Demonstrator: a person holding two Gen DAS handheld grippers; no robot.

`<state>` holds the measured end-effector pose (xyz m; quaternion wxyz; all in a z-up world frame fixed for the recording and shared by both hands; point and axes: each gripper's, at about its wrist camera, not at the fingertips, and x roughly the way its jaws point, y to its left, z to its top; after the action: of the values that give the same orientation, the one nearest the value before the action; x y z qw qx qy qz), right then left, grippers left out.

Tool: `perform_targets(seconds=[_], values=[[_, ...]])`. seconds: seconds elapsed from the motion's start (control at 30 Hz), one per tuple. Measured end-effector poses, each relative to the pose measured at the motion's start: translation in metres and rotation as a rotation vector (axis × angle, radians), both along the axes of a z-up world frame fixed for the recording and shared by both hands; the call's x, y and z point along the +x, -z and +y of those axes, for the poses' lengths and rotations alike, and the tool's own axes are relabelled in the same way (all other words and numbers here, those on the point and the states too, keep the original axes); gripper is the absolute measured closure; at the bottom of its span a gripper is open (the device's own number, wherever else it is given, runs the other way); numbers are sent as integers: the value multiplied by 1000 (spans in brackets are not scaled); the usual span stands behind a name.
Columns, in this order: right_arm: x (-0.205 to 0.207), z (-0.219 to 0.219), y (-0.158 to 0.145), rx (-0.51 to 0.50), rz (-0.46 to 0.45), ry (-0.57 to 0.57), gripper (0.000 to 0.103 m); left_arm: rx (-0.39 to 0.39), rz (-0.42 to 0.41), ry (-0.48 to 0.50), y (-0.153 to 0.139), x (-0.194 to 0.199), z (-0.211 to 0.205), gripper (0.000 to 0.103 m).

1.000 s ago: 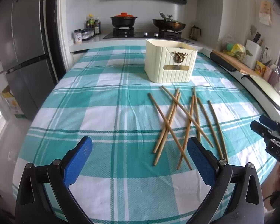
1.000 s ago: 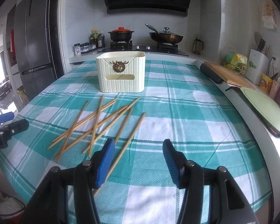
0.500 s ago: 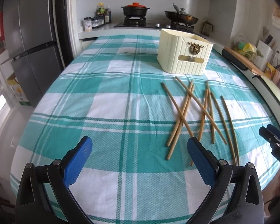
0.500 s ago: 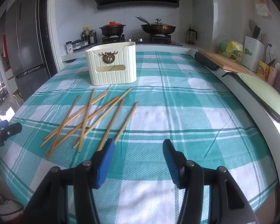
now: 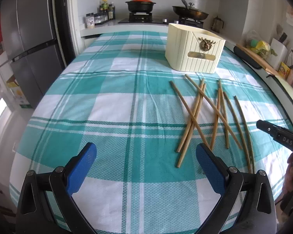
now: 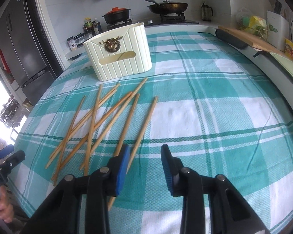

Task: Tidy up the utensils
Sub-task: 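Withdraw both open tools from the holder toward the wooden chopsticks, then close the left tool on one wooden chopstick while the right tool grasps another chopstick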

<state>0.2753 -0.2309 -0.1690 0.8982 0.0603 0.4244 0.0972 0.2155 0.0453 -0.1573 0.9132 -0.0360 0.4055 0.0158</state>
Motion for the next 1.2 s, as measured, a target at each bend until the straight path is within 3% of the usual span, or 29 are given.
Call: perform_targets(seconds=[0.33, 0.5, 0.7, 0.93, 1.2], values=[[25, 24, 21, -150, 40, -51, 75, -32, 21, 44, -1, 20, -17, 1], [22, 18, 21, -180, 33, -37, 77, -36, 59, 44, 3, 60, -20, 1], [16, 7, 21, -203, 22, -22, 77, -68, 116, -22, 17, 116, -20, 2], [11, -2, 21, -208, 18, -17, 77, 68, 168, -58, 42, 150, -33, 2], [8, -14, 22, -205, 34, -11, 77, 169, 192, -14, 49, 128, -22, 2]])
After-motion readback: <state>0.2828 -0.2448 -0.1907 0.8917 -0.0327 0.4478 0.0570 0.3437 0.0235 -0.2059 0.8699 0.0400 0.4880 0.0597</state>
